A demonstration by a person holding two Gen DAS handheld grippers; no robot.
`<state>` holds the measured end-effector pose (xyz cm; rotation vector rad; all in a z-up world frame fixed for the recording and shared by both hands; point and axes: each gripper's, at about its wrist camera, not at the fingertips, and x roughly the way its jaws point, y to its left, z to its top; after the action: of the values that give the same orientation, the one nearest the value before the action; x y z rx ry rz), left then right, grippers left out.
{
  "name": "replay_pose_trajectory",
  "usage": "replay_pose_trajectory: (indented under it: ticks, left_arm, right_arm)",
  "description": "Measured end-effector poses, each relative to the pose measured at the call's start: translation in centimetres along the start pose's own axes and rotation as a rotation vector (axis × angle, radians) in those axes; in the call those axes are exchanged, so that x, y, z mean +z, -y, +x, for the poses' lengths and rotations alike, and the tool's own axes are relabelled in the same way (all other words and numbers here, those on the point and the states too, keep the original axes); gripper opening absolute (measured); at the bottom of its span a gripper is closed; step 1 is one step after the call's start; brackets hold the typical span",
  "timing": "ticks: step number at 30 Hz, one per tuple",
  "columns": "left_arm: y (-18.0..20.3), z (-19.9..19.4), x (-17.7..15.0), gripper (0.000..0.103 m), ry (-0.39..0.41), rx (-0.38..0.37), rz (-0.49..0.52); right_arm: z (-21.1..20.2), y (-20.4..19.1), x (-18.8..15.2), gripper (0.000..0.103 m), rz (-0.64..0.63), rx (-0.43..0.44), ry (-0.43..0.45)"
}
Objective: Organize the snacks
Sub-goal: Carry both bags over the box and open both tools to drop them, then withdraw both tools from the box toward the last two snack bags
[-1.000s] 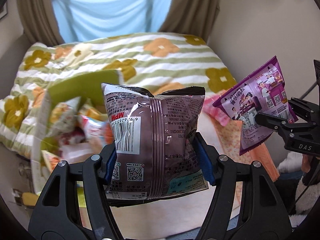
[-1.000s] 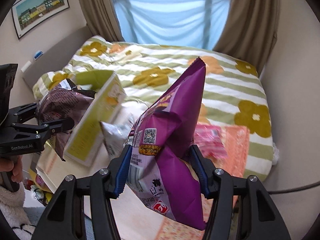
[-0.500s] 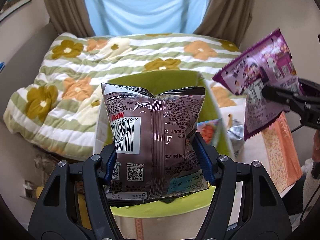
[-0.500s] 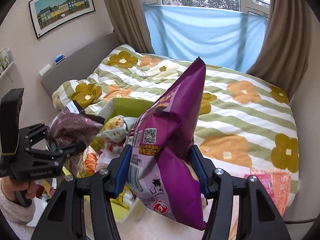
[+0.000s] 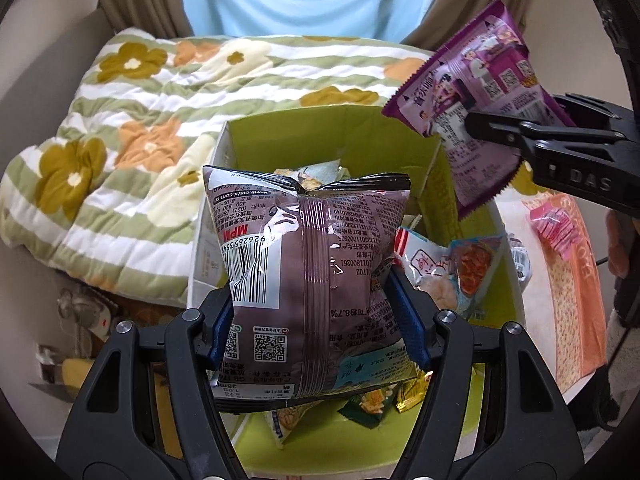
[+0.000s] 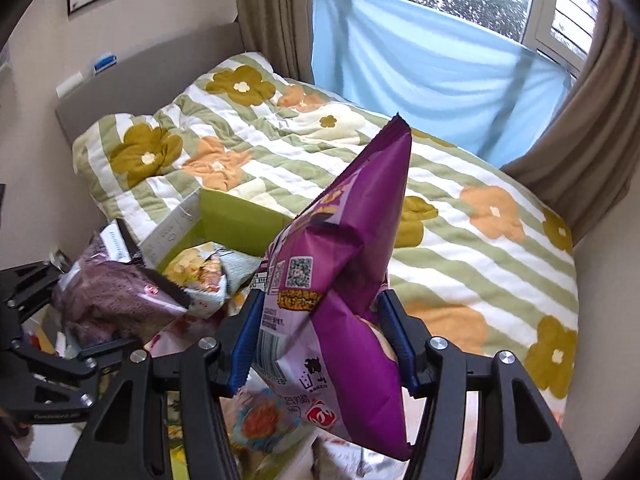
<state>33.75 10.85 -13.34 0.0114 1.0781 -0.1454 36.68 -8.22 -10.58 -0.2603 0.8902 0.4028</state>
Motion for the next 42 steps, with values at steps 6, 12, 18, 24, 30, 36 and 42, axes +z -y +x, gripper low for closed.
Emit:
replay_pose_trajectory:
  ticks: [6,12,18,24,30,36,42]
  left_arm:
    - [-0.7,1.9,0.0,0.064,-0.035,0.012,-0.039]
    - [-0.7,3.0,-0.7,0.064,-0.064,0.013,-0.052]
    - [-0.5,2.5,-0.8,0.076,-0.039,0.017,-0.034]
    - [-0.7,1.2,-1.7,0.103,-0.022,0.068,-0.037]
    - [-1.1,-0.9,-3.0,0.103,-0.003,0.068,-0.049]
    - [-0.3,-4.3,-3.6,0.103,0.062,0.061,-0.022]
    - [0.9,-7.2,-4.0,0.103,0.107,-0.004,0.002]
  right_arm:
    - [2.9,-0.5,0.8,0.09,-0.072,-0.004,0.007]
    - [2.8,0.5,-0.5,0.094,0.009,0.06,0.022]
    - [1.7,1.3,-1.3,0.094,0.084,0.092,0.034]
    - [0.5,1.8,-2.5,0.095,0.157,0.133,0.045]
    - [-1.6,1.5,-4.0,0.096,0.192,0.119,0.062]
    - [-5.2,1.0,-5.0,0.096,0.221,0.106,0.105]
    - [-9.0,1.2,-6.9,0.096,0.27,0.07,0.134]
